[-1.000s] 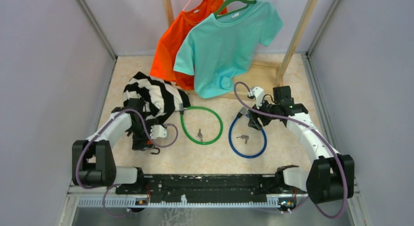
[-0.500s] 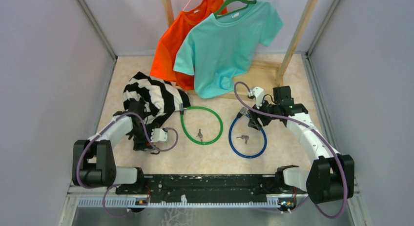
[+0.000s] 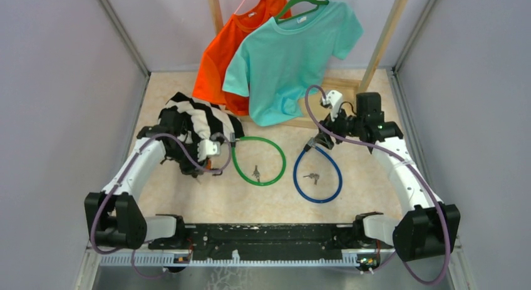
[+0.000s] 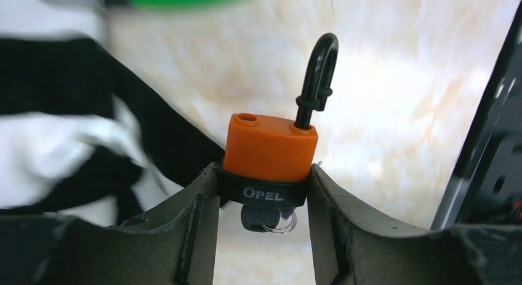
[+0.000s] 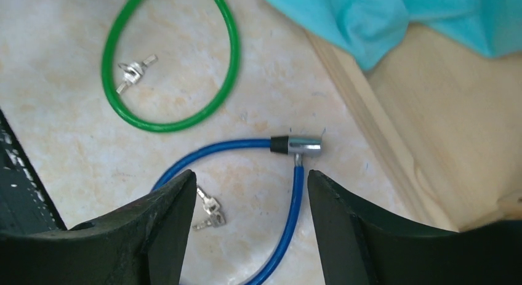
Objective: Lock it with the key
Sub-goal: Pick up the lock from the center of the board.
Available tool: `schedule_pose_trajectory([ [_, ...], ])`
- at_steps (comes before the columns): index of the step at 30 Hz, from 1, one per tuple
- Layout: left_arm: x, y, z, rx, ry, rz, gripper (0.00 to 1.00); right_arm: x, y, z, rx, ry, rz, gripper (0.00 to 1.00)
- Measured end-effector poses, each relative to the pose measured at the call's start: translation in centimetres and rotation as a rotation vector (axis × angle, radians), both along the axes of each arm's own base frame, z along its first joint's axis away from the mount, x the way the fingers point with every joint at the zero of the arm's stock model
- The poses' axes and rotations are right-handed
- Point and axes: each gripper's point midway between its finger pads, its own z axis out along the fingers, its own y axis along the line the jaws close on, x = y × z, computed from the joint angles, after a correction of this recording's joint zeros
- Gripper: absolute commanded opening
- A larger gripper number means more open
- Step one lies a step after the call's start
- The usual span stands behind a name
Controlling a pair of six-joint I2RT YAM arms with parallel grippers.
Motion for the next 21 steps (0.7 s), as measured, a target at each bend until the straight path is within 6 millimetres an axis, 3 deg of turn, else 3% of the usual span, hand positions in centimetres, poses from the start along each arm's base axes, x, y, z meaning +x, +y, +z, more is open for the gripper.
schedule_pose_trajectory([
  [6,3.2,-8.3,9.4,-0.360,-0.071,0.068,0.00,-0.2,3.2,6.2,0.167,-0.105,0.157,0.67],
  [12,2.3,-16.6,15.2,-0.595,0.017,0.045,0.00,-2.1,6.8,10.4,0.302,-0.148,0.321,0.71],
  [16,2.9,-20.2,17.1,-0.686,0.129,0.069,0.00,-4.5,9.6,11.3,0.345,-0.133,0.440,0.71],
  [21,2.9,-22.5,15.9,-0.696,0.282,0.118,0.00,-6.0,11.1,10.9,0.359,-0.095,0.508,0.71],
])
